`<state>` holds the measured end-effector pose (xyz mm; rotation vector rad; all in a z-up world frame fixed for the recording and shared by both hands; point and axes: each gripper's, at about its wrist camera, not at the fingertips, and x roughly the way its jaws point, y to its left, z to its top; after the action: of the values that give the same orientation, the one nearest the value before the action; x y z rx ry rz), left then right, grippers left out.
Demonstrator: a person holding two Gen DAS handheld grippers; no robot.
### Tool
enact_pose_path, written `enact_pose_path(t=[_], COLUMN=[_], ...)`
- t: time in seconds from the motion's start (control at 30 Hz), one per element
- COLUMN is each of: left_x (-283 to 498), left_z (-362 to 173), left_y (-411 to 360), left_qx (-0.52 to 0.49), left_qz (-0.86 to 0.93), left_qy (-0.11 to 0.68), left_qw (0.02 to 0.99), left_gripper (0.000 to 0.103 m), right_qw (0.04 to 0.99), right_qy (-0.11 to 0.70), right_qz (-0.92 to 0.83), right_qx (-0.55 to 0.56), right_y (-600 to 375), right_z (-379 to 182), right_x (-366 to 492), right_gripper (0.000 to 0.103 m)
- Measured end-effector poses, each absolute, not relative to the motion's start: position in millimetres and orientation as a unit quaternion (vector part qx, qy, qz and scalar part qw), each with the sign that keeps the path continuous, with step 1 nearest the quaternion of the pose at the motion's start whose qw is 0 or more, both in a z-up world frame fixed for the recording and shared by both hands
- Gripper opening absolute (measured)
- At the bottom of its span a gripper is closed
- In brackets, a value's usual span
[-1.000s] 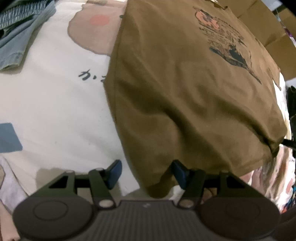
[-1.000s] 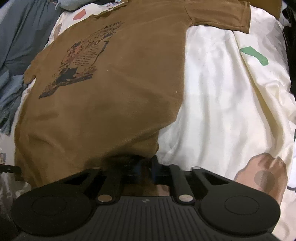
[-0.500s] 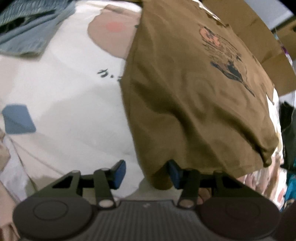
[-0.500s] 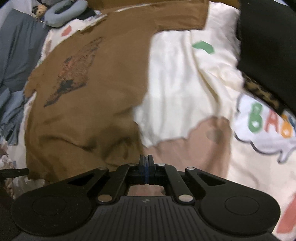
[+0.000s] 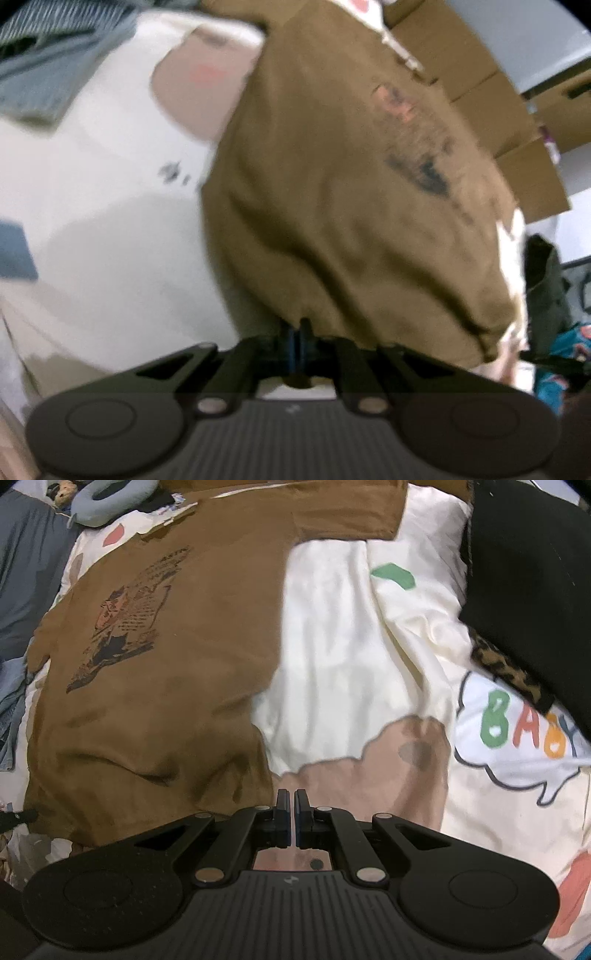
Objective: Fold clothes
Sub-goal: 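Grasp the hem with the left gripper and lift it with both grippers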
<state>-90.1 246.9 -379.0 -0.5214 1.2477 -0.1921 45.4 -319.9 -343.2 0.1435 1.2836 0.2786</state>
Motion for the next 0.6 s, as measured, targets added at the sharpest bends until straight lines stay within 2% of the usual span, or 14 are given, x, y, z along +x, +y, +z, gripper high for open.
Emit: enact_pose_path(t=[0.2, 0.5, 0.6], left_x=[-61, -2, 18], left_z=[-353, -381, -397], left_y=[229, 197, 193], left_qx=[-0.248, -0.267, -0.282], left_qz=[-0.125, -0.127, -0.115], left_qy=[0.552, 0.563, 0.569], left_qw=[0.786, 0.772, 0.764], left_gripper=[0.003, 0.004, 0.019], right_qw=[0.793, 0.793, 0.792], right_qy=[0.59, 0.59, 0.592], right_qz=[0.141, 0.139, 0.136], right_qx=[0.066, 0.064, 0.063], right_y=[-311, -310, -311], right_z=[-337, -335, -336], right_x=[52, 52, 52], right_gripper=[0.001, 0.001, 0.001])
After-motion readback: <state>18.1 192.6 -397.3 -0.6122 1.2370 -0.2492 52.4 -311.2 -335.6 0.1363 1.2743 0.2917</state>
